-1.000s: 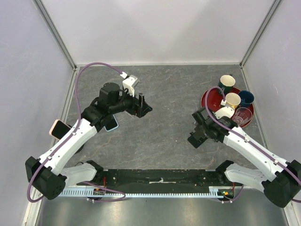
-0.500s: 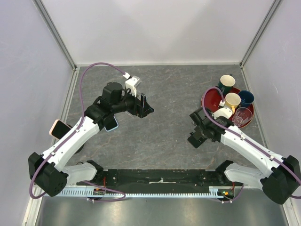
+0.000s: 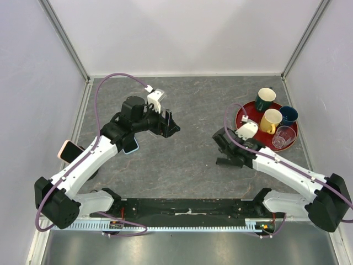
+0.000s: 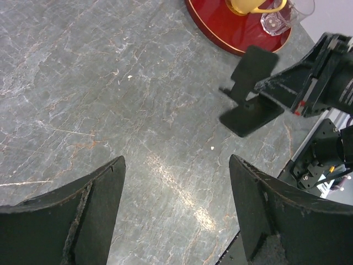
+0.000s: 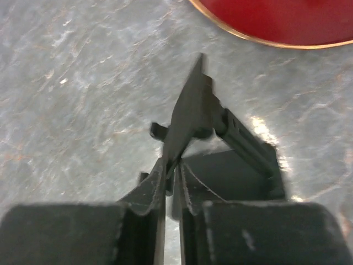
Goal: Place the phone on the phone stand
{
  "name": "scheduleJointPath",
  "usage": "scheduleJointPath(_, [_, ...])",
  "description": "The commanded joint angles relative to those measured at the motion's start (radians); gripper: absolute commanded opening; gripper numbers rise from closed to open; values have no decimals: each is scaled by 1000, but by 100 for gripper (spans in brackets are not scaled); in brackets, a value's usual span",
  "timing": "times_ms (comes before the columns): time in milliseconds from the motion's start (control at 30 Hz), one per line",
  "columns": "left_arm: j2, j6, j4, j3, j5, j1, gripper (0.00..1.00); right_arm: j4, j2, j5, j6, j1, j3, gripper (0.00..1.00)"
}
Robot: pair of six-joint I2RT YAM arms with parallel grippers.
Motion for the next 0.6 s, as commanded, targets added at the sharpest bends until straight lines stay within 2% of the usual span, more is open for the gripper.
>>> scheduleJointPath(0, [-25, -10, 13, 7, -54, -1, 81, 188, 70, -14, -248, 78, 38, 4])
scheduleJointPath(33, [-34, -10, 19, 5, -66, -1, 81, 255, 84, -20, -349, 96, 47, 0])
scheduleJointPath(167, [-57, -10, 28, -10, -113, -1, 80, 405, 125, -70, -492, 191, 57, 0])
scheduleJointPath(233, [-60, -7, 28, -12, -128, -1, 80, 537, 121, -208, -560, 202, 22, 0])
scheduleJointPath(267, [-65, -7, 26, -12, -131, -1, 80, 607, 98, -274, -660, 207, -4, 0])
scheduleJointPath(300, [-65, -7, 29, -12, -133, 0, 80, 764, 89, -443, -708, 207, -38, 0])
scheduleJointPath(367, [-71, -10, 37, -18, -133, 2, 80, 886, 78, -527, -776, 205, -119, 0])
scheduleJointPath(400, [-71, -13, 39, -18, -133, 5, 80, 976, 81, -670, -813, 205, -133, 0])
scheduleJointPath(467, [-80, -15, 39, -20, -134, 6, 79, 1056, 105, -803, -876, 205, -153, 0])
scheduleJointPath(500, [-82, -15, 42, -21, -131, 6, 79, 1140, 118, -924, -893, 205, -160, 0])
scheduleJointPath(567, [-89, -9, 51, -27, -125, 6, 79, 1192, 161, -995, -919, 207, -158, 0])
